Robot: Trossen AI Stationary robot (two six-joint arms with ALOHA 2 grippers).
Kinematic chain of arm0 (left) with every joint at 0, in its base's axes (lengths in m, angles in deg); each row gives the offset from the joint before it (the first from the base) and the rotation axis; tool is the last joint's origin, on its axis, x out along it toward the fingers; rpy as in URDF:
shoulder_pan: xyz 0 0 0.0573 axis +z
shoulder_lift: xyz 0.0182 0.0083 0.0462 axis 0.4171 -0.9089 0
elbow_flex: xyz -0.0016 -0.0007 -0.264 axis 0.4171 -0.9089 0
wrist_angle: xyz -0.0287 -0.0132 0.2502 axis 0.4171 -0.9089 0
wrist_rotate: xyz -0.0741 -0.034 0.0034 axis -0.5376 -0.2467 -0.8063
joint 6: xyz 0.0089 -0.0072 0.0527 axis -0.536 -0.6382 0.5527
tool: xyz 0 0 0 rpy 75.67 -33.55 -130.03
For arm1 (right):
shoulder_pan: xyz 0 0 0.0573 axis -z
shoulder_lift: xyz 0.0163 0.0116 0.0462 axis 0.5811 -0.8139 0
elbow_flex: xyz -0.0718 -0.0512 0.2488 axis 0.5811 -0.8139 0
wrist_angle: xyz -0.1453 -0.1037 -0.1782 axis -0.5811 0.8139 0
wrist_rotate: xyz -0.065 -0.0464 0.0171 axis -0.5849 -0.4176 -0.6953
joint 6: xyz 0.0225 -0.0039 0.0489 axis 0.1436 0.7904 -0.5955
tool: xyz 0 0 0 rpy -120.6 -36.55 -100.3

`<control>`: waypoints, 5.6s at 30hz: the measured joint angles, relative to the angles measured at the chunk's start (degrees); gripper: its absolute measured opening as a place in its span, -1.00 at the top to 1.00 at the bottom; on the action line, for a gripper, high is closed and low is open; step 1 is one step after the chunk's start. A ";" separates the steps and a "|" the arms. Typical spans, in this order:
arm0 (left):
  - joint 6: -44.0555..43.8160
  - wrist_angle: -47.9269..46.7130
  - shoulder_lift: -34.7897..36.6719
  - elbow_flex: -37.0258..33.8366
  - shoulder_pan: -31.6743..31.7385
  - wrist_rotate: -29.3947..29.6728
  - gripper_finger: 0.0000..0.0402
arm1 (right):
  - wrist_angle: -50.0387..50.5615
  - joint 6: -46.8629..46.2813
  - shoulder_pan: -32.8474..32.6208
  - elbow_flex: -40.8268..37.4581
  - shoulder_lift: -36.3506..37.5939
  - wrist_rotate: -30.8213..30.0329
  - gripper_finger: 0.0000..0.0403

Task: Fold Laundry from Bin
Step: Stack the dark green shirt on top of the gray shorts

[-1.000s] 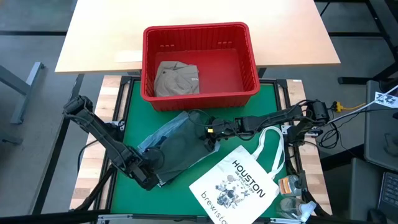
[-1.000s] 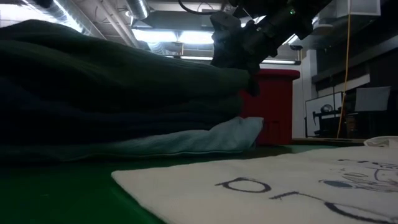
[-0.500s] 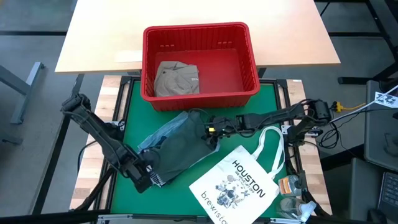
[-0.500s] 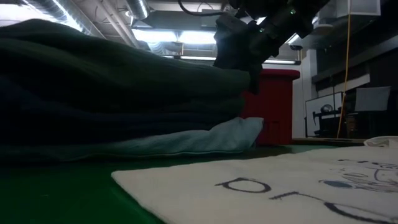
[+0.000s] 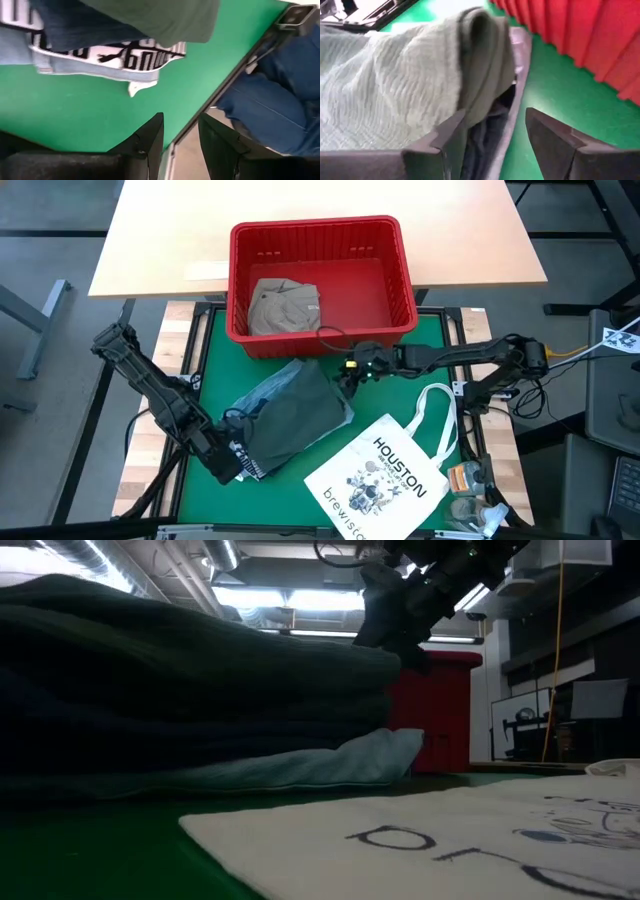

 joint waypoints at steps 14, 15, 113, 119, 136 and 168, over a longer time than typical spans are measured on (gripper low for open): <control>12.13 12.49 -0.02 0.00 0.24 14.68 0.42 | -9.37 0.07 -1.09 0.00 3.01 9.73 0.01; 14.33 13.38 -0.11 0.00 0.24 18.28 0.42 | -11.33 0.63 -1.54 0.00 2.77 9.62 0.01; 13.43 25.57 -8.90 -7.69 -2.08 20.68 0.42 | -22.29 11.54 -16.52 35.46 -39.48 -3.04 0.01; 13.60 25.20 -10.98 -7.69 -2.08 21.08 0.42 | -19.56 11.55 -15.26 41.06 -43.41 -3.12 0.01; 13.76 32.51 -16.73 -7.54 -3.12 13.55 0.46 | -14.19 11.46 -13.96 41.07 -43.44 -8.42 0.01; 18.01 -28.71 -15.39 12.22 -4.33 22.08 0.89 | -15.36 19.67 -26.31 46.51 -40.15 -5.48 0.01</control>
